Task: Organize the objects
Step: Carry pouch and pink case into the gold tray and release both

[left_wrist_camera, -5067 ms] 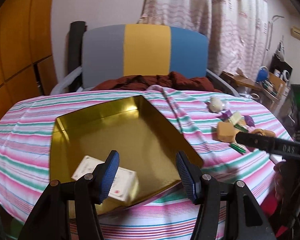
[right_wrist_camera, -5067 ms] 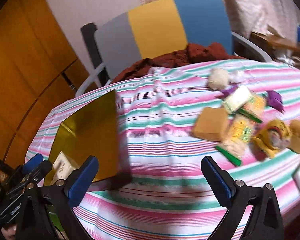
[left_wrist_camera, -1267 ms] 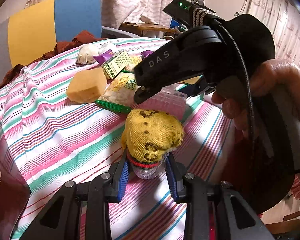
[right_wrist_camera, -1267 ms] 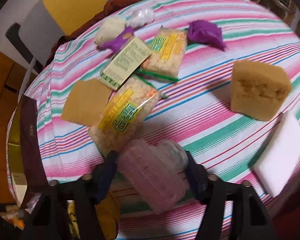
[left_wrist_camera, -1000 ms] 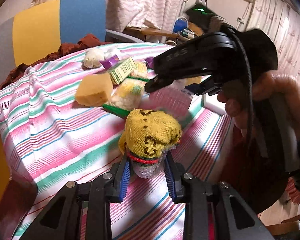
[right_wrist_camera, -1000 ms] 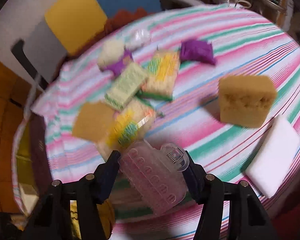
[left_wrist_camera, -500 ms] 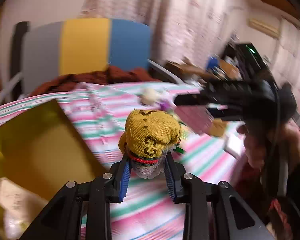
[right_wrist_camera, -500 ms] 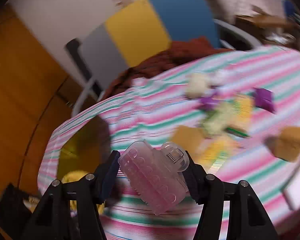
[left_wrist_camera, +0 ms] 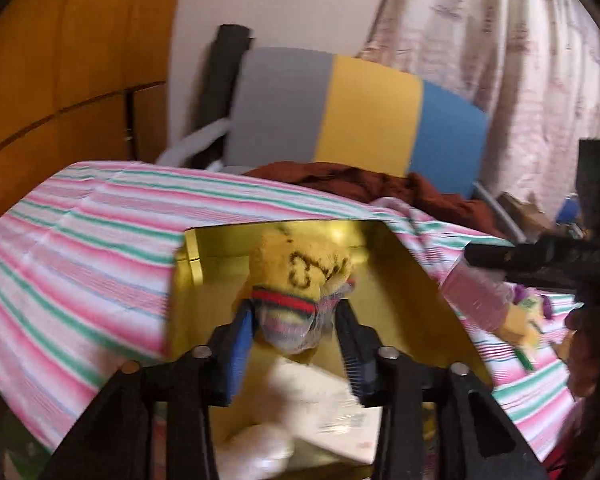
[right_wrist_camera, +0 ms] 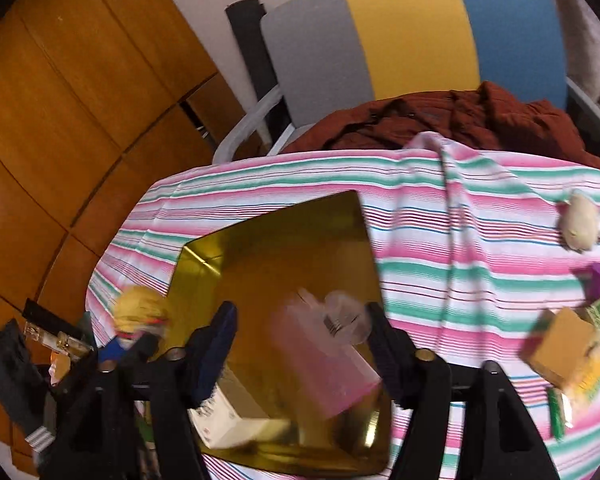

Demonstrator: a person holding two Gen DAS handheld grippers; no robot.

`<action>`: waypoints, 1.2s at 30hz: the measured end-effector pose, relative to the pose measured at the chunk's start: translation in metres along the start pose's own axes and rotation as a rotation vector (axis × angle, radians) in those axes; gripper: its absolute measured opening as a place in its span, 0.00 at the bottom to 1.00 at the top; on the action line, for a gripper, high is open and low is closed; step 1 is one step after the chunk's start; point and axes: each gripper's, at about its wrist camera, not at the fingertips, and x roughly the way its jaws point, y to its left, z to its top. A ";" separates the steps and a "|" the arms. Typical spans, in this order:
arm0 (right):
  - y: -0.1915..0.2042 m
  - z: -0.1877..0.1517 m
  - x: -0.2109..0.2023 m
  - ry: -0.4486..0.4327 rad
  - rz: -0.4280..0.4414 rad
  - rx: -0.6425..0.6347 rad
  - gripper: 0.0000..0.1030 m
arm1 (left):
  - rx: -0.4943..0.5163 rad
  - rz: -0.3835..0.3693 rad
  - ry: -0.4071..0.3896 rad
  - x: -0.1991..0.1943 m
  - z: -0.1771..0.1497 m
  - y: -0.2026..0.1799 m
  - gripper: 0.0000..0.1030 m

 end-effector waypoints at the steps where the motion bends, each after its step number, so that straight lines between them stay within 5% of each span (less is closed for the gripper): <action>1: 0.004 0.000 0.000 -0.006 0.004 0.005 0.90 | -0.017 0.015 0.009 0.001 -0.005 0.008 0.50; 3: 0.012 -0.001 -0.003 -0.038 0.000 -0.006 0.99 | -0.030 0.036 0.026 0.002 -0.014 0.017 0.51; 13: 0.055 -0.042 -0.026 -0.259 -0.316 -0.328 1.00 | -0.068 0.126 0.025 -0.015 -0.033 0.029 0.53; 20: 0.042 -0.062 -0.020 -0.161 -0.300 -0.285 1.00 | -0.034 0.184 -0.044 -0.042 -0.026 0.017 0.53; 27: 0.046 -0.080 -0.029 -0.189 -0.355 -0.319 0.99 | 0.010 0.216 -0.096 -0.059 -0.023 0.002 0.57; 36: 0.041 -0.089 -0.043 -0.192 -0.301 -0.283 0.99 | 0.019 0.219 -0.083 -0.059 -0.028 -0.004 0.57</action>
